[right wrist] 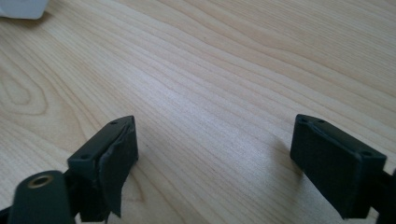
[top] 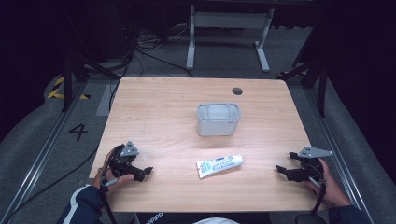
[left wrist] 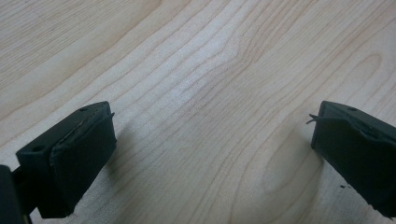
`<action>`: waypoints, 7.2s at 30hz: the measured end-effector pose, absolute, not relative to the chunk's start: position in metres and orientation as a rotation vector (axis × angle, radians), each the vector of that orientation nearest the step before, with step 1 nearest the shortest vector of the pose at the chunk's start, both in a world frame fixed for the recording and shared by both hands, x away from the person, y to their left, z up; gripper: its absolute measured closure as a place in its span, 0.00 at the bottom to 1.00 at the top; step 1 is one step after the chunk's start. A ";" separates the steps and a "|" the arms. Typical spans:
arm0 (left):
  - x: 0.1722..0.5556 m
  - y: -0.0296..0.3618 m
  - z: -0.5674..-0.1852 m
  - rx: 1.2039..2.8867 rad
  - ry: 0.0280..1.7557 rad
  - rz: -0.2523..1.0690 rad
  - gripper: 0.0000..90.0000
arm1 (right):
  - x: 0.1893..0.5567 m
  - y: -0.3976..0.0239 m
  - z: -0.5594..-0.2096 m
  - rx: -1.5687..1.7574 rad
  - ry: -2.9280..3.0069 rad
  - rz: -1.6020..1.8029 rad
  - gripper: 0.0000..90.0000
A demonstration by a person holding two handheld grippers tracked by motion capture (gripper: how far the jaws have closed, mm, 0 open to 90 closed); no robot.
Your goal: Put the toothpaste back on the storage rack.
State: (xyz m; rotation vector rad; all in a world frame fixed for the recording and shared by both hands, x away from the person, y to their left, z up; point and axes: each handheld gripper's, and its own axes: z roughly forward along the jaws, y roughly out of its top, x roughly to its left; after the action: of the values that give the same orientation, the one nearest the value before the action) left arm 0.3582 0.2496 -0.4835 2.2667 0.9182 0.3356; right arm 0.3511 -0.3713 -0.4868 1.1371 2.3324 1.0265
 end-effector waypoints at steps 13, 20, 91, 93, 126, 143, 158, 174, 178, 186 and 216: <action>0.359 0.252 -0.483 2.262 0.934 0.350 0.00 | 0.352 -0.356 -0.483 1.025 2.382 1.060 0.27; 0.358 0.252 -0.483 2.258 0.950 0.345 0.00 | 0.350 -0.342 -0.468 0.917 2.426 1.078 0.29; 0.356 0.253 -0.483 2.248 0.968 0.354 0.01 | 0.397 -0.105 -0.449 -0.046 3.049 0.567 0.44; 0.356 0.253 -0.483 2.248 0.969 0.355 0.01 | 0.394 -0.106 -0.448 -0.081 3.025 0.566 0.49; 0.356 0.254 -0.483 2.250 0.966 0.368 0.01 | 0.391 -0.163 -0.422 0.093 2.885 0.894 0.72; 0.356 0.254 -0.483 2.251 0.965 0.372 0.01 | 0.397 -0.191 -0.399 0.226 2.767 1.089 0.72; 0.356 0.254 -0.483 2.251 0.967 0.367 0.01 | 0.395 -0.197 -0.385 0.273 2.656 1.192 0.72; 0.356 0.254 -0.483 2.250 0.967 0.370 0.01 | 0.394 -0.203 -0.373 0.346 2.525 1.301 0.72; 0.356 0.254 -0.483 2.251 0.967 0.367 0.01 | 0.394 -0.204 -0.368 0.365 2.484 1.328 0.72; 0.356 0.254 -0.483 2.246 0.974 0.358 0.01 | 0.395 -0.210 -0.358 0.400 2.410 1.382 0.72; 0.356 0.254 -0.483 2.247 0.969 0.359 0.01 | 0.405 -0.201 -0.326 0.390 2.273 1.455 0.72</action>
State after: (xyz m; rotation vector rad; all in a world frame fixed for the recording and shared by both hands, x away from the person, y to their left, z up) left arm 0.3564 0.2538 -0.4835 2.2469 0.9690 0.3590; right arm 0.4047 -0.2007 -0.3260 0.3898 2.2730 1.4552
